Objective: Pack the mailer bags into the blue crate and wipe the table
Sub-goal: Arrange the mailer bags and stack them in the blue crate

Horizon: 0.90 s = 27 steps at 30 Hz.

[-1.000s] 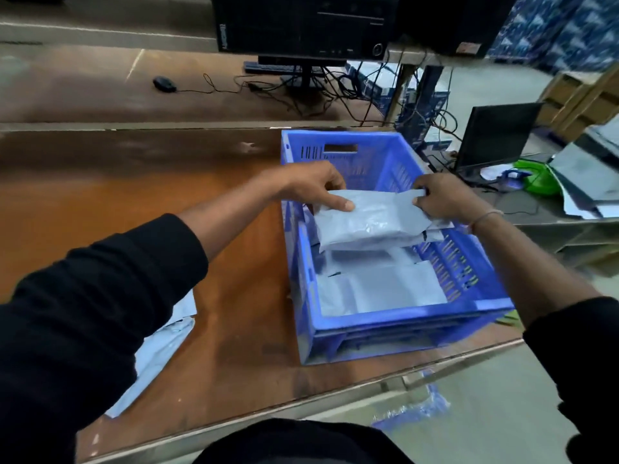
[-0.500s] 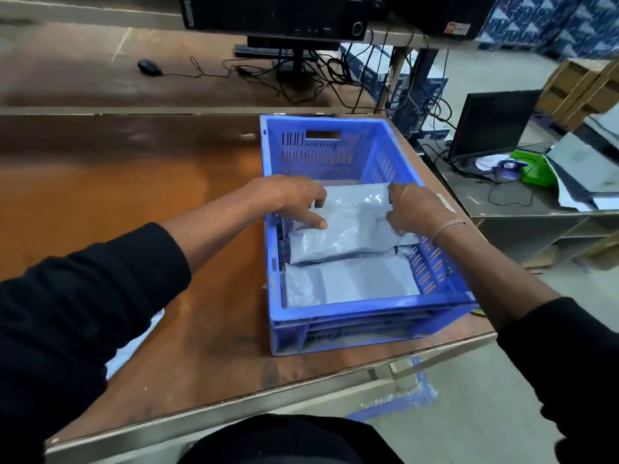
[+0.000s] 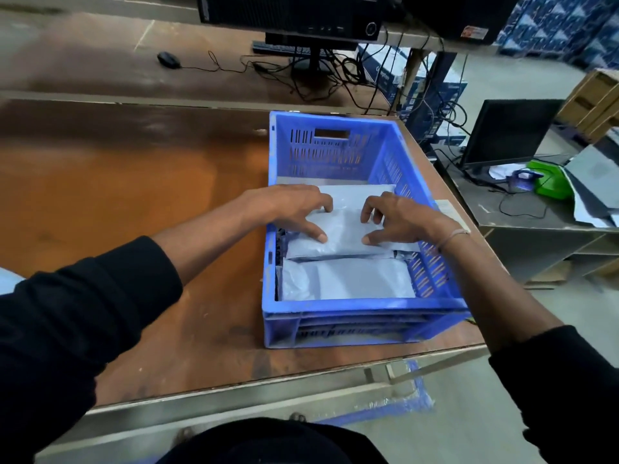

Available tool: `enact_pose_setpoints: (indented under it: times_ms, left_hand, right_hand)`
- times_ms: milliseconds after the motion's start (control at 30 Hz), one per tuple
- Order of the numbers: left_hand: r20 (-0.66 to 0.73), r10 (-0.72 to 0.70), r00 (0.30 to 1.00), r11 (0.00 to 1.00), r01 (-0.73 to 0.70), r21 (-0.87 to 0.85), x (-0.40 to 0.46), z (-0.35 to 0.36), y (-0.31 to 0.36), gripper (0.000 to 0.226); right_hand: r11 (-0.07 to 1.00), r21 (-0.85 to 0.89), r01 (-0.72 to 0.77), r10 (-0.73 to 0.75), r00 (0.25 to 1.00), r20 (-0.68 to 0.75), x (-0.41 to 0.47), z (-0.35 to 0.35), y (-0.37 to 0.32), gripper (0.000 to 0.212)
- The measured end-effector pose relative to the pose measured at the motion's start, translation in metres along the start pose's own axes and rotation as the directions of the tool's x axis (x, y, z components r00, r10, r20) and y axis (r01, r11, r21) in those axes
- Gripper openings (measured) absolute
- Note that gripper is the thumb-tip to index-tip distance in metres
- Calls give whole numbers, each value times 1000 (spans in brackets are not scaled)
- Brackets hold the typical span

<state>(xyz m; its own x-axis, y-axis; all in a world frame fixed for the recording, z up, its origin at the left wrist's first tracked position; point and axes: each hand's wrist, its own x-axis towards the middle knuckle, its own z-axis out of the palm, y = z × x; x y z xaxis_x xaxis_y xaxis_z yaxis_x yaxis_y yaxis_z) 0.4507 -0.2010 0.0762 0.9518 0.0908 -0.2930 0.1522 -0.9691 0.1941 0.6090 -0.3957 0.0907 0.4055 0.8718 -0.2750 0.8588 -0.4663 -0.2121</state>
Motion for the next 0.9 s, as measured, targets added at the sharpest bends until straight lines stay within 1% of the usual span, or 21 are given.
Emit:
enact_pose_setpoints:
  times_ms: [67, 133, 200, 267, 333, 367, 433, 500, 600, 700, 900]
  left_hand:
    - [-39, 12, 999, 1000, -12, 0, -3, 0, 1, 71]
    - [-126, 44, 991, 999, -45, -1, -10, 0, 0, 69]
    - [-261, 84, 962, 993, -101, -55, -19, -2, -2, 62]
    - [-403, 96, 910, 970, -177, -168, -30, -4, -7, 51]
    - [-532, 42, 846, 911, -251, -327, -43, -7, -15, 39]
    - [-581, -4, 814, 868, -285, -406, -50, -10, -19, 35]
    - [-636, -92, 767, 787, -335, -518, -68, -14, -31, 30]
    - [-655, -152, 740, 732, -361, -577, -88, -17, -49, 27]
    - [-646, -232, 727, 662, -369, -653, -119, -12, -81, 25]
    - [-597, -296, 746, 638, -311, -705, -149, 5, -116, 24]
    - [-490, -387, 781, 610, -181, -771, -214, 39, -172, 27]
  right_hand:
    - [1000, 21, -8, 8, 1000, -4, -1, -2, -1, 43]
    - [1000, 28, -2, 3, 999, -32, -4, -9, -6, 43]
    - [999, 42, 16, -11, 994, -109, -8, -16, -13, 38]
    - [994, 99, 36, -12, 973, -232, -12, -21, -24, 30]
    - [969, 240, 64, 24, 938, -345, -12, -23, -41, 23]
    - [933, 351, 85, 55, 927, -371, -12, -23, -52, 21]
    - [808, 572, 141, 103, 922, -374, -10, -21, -76, 20]
    - [704, 684, 190, 120, 918, -378, -3, -19, -101, 18]
    - [622, 746, 239, 121, 912, -393, 11, -15, -140, 14]
    - [607, 755, 247, 87, 924, -372, 24, -6, -181, 17]
    - [638, 731, 242, -2, 950, -313, 44, 21, -270, 22]
